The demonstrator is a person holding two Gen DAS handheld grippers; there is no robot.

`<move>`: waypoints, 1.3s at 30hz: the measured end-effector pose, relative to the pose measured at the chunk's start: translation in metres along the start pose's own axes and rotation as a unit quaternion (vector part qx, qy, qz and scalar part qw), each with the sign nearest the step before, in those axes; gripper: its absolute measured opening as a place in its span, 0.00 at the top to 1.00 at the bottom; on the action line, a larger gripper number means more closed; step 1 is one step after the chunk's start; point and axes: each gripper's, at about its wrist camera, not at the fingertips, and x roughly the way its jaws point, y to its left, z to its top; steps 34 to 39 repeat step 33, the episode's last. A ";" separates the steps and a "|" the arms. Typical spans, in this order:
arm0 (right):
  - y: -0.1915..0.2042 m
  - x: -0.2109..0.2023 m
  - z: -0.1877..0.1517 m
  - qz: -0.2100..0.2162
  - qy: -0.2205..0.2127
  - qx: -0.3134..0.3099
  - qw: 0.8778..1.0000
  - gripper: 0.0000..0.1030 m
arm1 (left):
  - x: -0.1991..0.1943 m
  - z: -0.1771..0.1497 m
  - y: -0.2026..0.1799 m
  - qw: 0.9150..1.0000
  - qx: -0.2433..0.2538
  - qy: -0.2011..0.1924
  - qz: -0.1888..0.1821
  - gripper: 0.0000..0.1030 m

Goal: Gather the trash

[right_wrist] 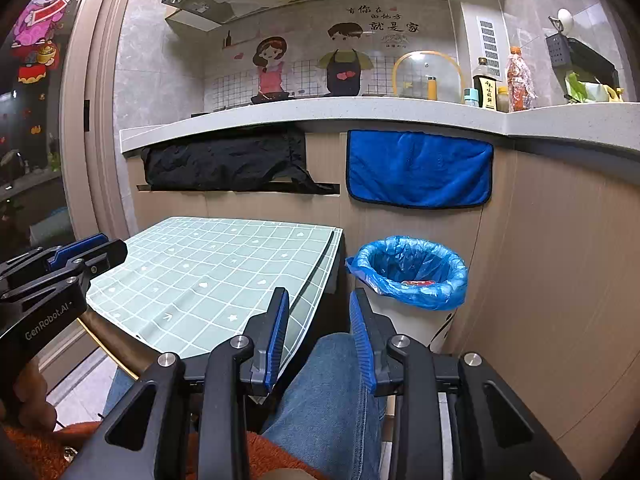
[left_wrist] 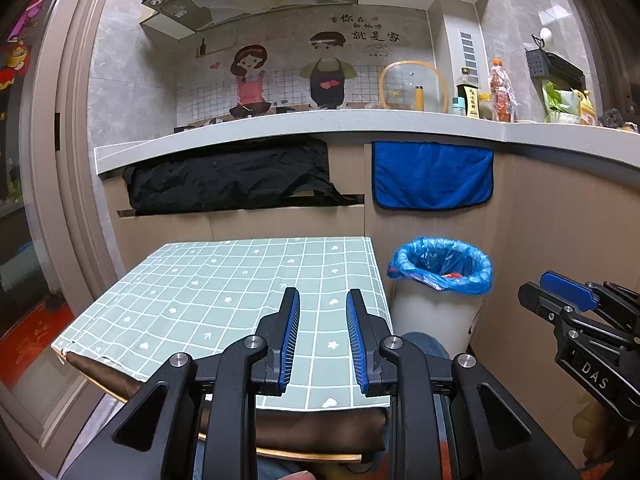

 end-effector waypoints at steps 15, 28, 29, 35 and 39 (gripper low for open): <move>0.001 -0.003 0.000 -0.002 -0.001 0.001 1.000 0.71 | 0.000 0.000 -0.005 1.000 0.002 0.001 -0.003 0.76; 0.005 -0.007 0.001 -0.007 -0.002 0.002 1.000 0.71 | -0.002 -0.001 -0.003 1.000 0.004 0.002 -0.011 0.75; 0.005 -0.007 0.001 -0.007 -0.002 0.003 1.000 0.71 | -0.002 -0.001 -0.001 1.000 0.004 0.002 -0.013 0.76; 0.007 -0.007 0.001 -0.008 -0.001 0.003 1.000 0.71 | -0.003 -0.001 -0.001 1.000 0.004 0.000 -0.013 0.75; 0.007 -0.007 0.001 -0.008 -0.001 0.003 1.000 0.71 | -0.003 -0.001 -0.001 1.000 0.004 0.000 -0.013 0.75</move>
